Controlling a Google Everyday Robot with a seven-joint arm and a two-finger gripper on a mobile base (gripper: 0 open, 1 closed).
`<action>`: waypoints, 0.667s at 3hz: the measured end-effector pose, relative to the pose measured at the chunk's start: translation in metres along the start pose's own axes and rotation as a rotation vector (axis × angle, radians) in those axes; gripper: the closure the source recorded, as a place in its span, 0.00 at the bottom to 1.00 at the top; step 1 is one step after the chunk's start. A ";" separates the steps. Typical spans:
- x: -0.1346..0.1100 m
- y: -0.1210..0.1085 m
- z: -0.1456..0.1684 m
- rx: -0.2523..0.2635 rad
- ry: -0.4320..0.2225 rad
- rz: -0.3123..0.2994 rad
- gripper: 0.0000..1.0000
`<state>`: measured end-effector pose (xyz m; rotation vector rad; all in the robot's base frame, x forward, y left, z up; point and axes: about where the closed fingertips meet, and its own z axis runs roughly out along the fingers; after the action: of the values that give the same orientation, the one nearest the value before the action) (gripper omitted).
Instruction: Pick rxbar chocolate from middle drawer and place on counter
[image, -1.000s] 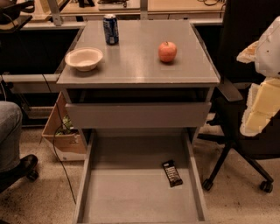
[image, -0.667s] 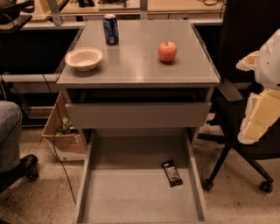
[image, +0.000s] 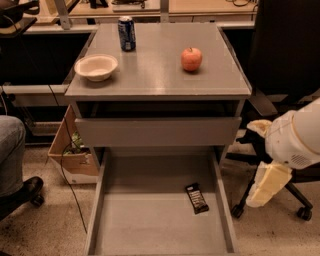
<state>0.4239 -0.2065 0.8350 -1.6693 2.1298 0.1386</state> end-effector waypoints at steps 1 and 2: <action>0.010 0.008 0.070 -0.020 -0.060 0.009 0.00; 0.009 0.020 0.143 -0.050 -0.108 0.033 0.00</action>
Offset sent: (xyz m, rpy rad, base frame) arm 0.0201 0.0740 -0.2028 0.1787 0.0716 0.0139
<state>0.4413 -0.1612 0.6988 -1.6170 2.0896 0.2871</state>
